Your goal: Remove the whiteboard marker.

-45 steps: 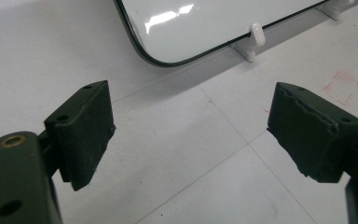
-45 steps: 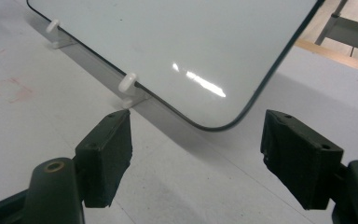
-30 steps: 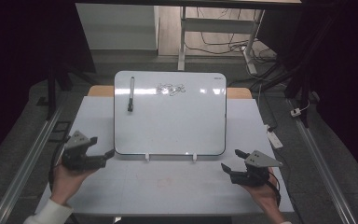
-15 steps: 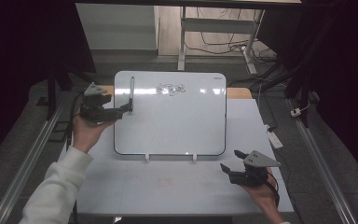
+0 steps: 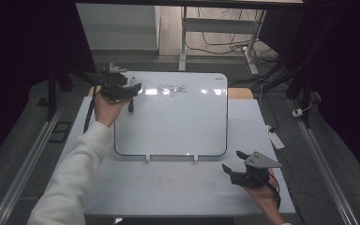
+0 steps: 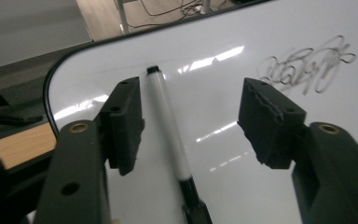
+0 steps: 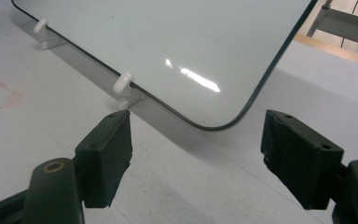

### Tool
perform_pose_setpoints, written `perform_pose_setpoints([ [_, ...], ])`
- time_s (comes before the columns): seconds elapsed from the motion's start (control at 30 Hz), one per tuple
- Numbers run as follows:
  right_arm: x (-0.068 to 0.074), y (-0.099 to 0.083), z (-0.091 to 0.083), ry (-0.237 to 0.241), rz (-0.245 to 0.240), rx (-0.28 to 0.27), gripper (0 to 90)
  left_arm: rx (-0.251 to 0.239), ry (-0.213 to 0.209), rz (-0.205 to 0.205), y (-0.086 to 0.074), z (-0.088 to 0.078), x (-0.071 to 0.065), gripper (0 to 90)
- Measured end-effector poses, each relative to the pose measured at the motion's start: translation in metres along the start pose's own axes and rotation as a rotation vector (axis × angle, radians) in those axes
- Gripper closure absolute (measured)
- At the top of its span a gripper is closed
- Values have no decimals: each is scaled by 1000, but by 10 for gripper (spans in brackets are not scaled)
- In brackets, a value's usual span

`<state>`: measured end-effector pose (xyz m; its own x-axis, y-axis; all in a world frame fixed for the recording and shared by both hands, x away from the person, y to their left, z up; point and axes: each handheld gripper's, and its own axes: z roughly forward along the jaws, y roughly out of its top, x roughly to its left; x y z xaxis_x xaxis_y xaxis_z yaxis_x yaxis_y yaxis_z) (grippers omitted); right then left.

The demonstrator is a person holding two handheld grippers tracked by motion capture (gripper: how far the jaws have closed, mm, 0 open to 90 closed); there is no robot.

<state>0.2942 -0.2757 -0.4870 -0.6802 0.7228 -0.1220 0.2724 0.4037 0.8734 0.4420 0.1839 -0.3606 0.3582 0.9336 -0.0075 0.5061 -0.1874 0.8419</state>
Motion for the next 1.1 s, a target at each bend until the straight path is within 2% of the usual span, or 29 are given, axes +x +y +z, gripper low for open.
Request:
perform_pose_setpoints([
  [0.2,-2,-1,-2,-16,8,-1,244,3,40,-30,2,12,0,530],
  [0.47,-2,-1,-3,-35,15,-2,245,28,103,-18,2,22,-5,667],
  [0.63,-1,0,-3,-44,13,-3,246,36,127,-11,1,24,-7,752],
  [0.83,-1,0,-4,-57,14,-8,250,33,118,-31,1,24,-8,795],
  [0.9,0,1,-4,-60,12,-11,252,29,134,-14,1,23,-9,814],
  [1.1,-1,0,-5,-66,15,-17,255,13,107,12,2,12,-11,815],
])
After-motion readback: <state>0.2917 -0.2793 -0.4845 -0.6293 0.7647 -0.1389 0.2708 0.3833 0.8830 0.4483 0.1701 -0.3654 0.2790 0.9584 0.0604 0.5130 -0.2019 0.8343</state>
